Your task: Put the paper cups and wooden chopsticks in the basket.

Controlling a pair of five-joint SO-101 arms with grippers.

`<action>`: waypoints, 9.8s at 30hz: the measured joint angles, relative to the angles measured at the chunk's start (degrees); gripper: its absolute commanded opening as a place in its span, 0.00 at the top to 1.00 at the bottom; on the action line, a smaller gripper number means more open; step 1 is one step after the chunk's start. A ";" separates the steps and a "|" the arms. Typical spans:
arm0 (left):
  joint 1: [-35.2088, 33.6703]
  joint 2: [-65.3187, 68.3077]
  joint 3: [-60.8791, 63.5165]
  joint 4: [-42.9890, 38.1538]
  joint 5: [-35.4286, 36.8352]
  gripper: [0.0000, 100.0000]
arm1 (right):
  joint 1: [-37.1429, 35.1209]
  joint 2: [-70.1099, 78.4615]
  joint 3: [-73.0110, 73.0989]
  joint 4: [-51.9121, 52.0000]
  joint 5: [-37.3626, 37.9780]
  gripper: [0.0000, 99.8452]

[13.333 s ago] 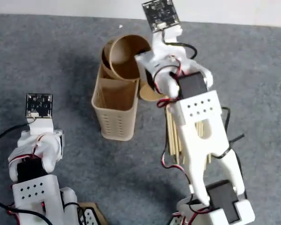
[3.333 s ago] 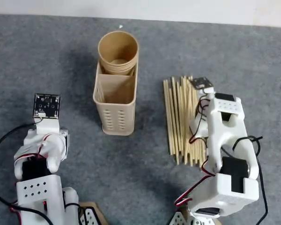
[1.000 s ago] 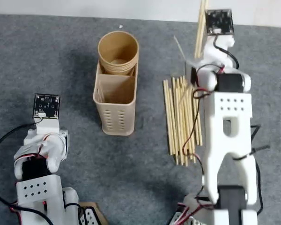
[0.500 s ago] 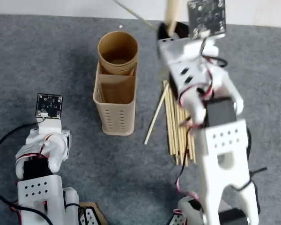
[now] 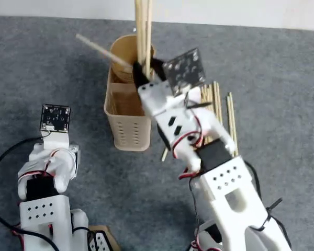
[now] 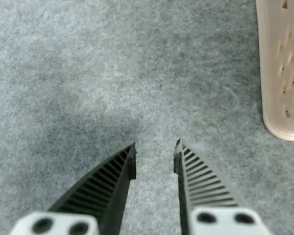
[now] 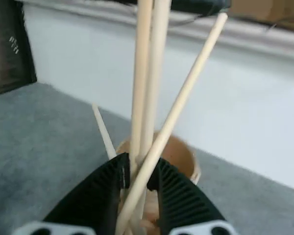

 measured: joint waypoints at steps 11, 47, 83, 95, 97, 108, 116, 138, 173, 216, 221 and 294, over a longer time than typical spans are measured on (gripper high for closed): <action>0.00 0.00 0.00 0.00 0.00 0.84 | -3.69 -2.29 11.16 -5.45 0.00 0.99; 0.00 0.00 0.00 0.00 0.00 0.84 | 12.40 1.76 12.40 2.99 -0.18 0.84; 0.00 0.00 0.00 0.00 0.00 0.84 | 40.88 49.23 -26.20 37.36 15.82 0.84; 0.00 0.00 0.00 0.00 0.00 0.84 | 40.97 66.64 -39.56 41.23 16.97 0.84; 0.00 0.00 0.00 0.00 0.00 0.84 | 40.88 68.22 -39.56 41.23 17.41 0.84; 0.00 0.00 0.00 0.00 0.00 0.84 | 41.58 75.78 -42.64 40.88 19.16 1.00; 0.00 0.00 0.18 0.00 0.00 0.84 | 40.70 66.29 -41.05 42.73 10.73 0.99; 0.00 0.00 12.40 -11.25 0.00 0.84 | 9.32 4.57 -27.87 18.37 -7.47 0.99; 0.00 0.00 14.42 -15.38 0.00 0.84 | 2.73 9.67 -24.35 30.07 -1.14 0.81; 0.00 0.00 14.51 -15.38 0.00 0.84 | 34.81 50.20 -7.21 28.31 18.02 0.95; 0.00 0.00 14.51 -15.38 0.00 0.84 | 35.25 50.20 -7.38 28.13 18.02 0.85; 0.00 0.00 14.86 -15.38 0.00 0.84 | -6.86 7.03 5.54 -15.91 -5.36 0.99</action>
